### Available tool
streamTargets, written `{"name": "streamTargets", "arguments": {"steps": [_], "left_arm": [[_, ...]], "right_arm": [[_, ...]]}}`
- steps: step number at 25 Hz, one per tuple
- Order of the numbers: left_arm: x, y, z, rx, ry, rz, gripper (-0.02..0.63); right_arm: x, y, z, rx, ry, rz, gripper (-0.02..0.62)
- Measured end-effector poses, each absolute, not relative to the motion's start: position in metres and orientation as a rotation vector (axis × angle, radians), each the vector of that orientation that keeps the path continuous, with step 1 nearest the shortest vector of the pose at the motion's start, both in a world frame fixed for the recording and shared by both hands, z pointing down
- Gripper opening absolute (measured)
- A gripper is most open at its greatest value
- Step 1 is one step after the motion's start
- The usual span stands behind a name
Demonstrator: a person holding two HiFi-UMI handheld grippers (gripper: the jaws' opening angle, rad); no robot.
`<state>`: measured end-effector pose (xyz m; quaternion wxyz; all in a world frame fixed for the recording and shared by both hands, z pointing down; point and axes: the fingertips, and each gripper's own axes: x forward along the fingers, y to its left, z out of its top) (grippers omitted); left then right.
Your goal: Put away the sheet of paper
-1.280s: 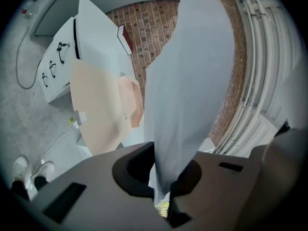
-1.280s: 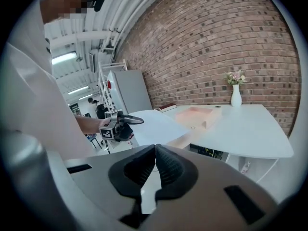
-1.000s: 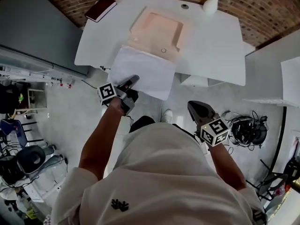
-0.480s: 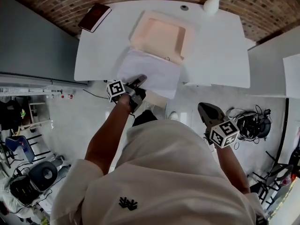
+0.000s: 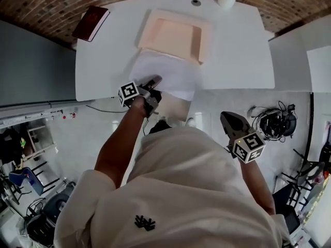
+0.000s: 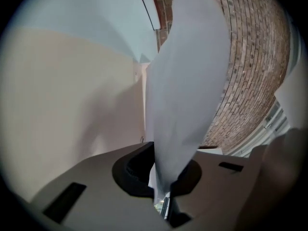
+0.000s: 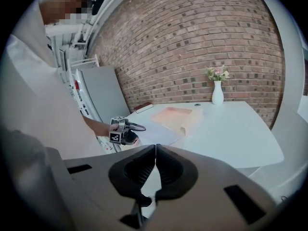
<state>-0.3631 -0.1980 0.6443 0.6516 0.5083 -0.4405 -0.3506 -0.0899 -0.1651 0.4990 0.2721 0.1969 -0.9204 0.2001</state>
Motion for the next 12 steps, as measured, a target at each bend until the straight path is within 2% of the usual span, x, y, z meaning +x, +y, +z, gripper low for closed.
{"name": "streamTargets", "arguments": {"steps": [12], "left_arm": [[-0.382,-0.257,0.659,1.144,-0.954,-0.807,0.023]], "right_arm": [[-0.09,-0.167,0.499,0.718,-2.397,0.581,0.029]]}}
